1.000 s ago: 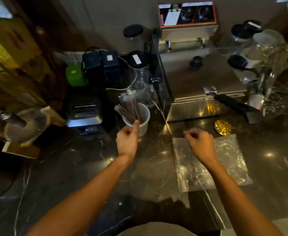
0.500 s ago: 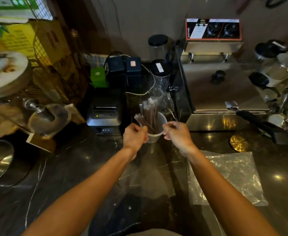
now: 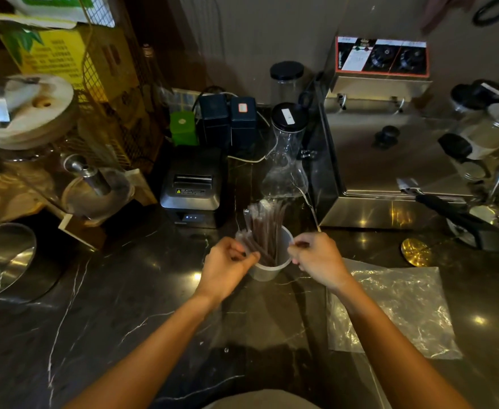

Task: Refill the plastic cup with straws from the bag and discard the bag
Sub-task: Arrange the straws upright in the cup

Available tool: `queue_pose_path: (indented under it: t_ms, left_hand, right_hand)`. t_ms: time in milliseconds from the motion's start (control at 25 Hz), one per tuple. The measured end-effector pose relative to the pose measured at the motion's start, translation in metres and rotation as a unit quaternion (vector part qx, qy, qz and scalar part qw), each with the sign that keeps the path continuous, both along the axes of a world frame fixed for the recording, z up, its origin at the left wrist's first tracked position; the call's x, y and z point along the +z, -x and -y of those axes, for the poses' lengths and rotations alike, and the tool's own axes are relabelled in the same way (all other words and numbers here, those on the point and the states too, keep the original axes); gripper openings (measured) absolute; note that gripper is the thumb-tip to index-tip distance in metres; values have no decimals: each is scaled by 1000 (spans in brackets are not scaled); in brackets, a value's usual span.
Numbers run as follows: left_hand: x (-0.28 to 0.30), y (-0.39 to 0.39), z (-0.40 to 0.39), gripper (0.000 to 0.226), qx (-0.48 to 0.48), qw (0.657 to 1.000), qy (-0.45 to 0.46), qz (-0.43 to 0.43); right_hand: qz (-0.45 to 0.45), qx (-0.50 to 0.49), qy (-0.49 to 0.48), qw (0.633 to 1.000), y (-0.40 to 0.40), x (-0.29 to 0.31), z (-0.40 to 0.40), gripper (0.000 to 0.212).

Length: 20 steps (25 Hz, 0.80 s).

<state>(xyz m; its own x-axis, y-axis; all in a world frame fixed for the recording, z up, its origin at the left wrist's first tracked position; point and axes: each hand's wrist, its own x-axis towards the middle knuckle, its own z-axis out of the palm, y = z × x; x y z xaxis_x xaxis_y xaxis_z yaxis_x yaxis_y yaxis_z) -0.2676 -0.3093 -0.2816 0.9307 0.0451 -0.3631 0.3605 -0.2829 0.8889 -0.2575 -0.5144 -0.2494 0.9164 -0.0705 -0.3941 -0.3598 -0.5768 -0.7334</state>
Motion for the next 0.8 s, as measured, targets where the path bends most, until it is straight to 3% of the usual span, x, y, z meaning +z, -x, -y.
queue_pose_path:
  t_ms: [120,240,360,440,520,680,800]
  left_hand:
    - [10,-4,-11,21,-37,996,-50,69]
    - [23,-15,-14,17,-104,984,-88,118]
    - [32,-29,-12,14,-168,965,-132,153]
    - [39,-38,-10,10,-200,952,-157,169]
    - [47,-46,-9,23,-221,941,-184,181]
    - [67,-66,-13,26,-309,918,-194,158]
    - [77,-84,-14,13,-363,888,-230,161]
  right_hand:
    - [17,28,28,999,2,4,-2,11]
    - [61,63,108,990,-6,14,0,58]
    - [110,128,114,979,-19,21,-7,70]
    - [111,148,96,978,-26,20,-15,69]
    - [100,149,65,982,-29,18,-20,58]
    - [101,181,73,976,-34,27,-16,8]
    - [93,206,61,972,-42,38,-10,22]
